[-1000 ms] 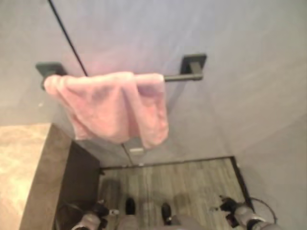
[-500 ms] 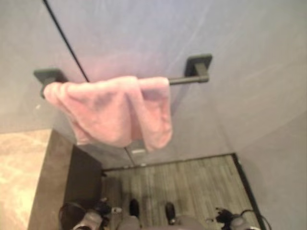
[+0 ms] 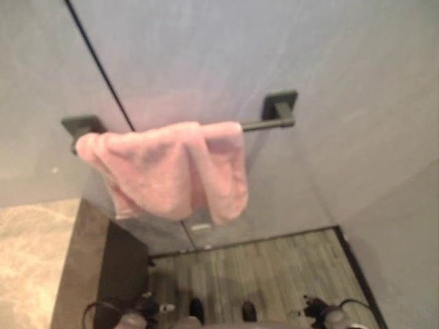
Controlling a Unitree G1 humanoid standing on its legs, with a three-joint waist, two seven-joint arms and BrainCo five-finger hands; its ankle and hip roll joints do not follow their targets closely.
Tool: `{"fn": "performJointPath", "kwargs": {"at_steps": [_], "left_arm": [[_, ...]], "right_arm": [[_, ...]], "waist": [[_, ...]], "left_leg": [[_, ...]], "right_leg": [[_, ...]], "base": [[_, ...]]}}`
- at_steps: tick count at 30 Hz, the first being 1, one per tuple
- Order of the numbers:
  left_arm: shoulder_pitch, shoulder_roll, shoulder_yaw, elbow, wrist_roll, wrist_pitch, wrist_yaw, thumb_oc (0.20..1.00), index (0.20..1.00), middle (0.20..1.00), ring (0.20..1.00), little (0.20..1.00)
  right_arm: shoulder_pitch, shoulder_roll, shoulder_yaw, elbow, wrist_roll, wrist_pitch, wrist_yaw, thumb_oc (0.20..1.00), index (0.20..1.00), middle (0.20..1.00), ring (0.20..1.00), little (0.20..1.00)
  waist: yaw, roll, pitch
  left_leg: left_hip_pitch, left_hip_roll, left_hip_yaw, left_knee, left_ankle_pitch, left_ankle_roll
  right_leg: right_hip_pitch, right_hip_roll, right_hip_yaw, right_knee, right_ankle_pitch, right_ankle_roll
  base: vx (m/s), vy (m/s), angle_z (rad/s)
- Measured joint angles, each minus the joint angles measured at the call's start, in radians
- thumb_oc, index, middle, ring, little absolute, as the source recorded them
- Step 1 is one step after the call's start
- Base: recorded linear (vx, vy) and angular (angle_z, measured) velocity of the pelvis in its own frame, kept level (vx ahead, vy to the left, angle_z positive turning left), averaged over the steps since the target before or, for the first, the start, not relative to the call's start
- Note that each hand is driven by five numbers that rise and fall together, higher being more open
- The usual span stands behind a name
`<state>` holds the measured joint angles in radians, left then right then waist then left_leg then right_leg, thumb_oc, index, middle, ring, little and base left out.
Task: Put brush and paste in cup on sink, flatten towel.
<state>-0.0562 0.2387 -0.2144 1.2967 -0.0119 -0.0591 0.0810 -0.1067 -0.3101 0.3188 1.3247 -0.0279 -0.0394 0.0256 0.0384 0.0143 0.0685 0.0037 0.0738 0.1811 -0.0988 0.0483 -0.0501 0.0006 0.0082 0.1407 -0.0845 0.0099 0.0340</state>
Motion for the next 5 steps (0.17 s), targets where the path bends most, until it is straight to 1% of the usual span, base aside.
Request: {"fn": "performJointPath", "kwargs": {"at_steps": [5], "left_arm": [[0.014,-0.009,0.002,0.002,-0.022,0.001,0.0,1.0,1.0,1.0,1.0,1.0]], "right_arm": [[0.002,0.0,0.0,0.001,0.0,0.0,0.0,1.0,1.0,1.0,1.0,1.0]], "waist": [[0.002,0.0,-0.003]], "left_leg": [[0.001,0.002,-0.001,0.0,0.0,0.0]], "right_leg": [[0.001,0.001,-0.001,0.0,0.003,-0.003]], "base": [[0.0,0.0,0.0]]}}
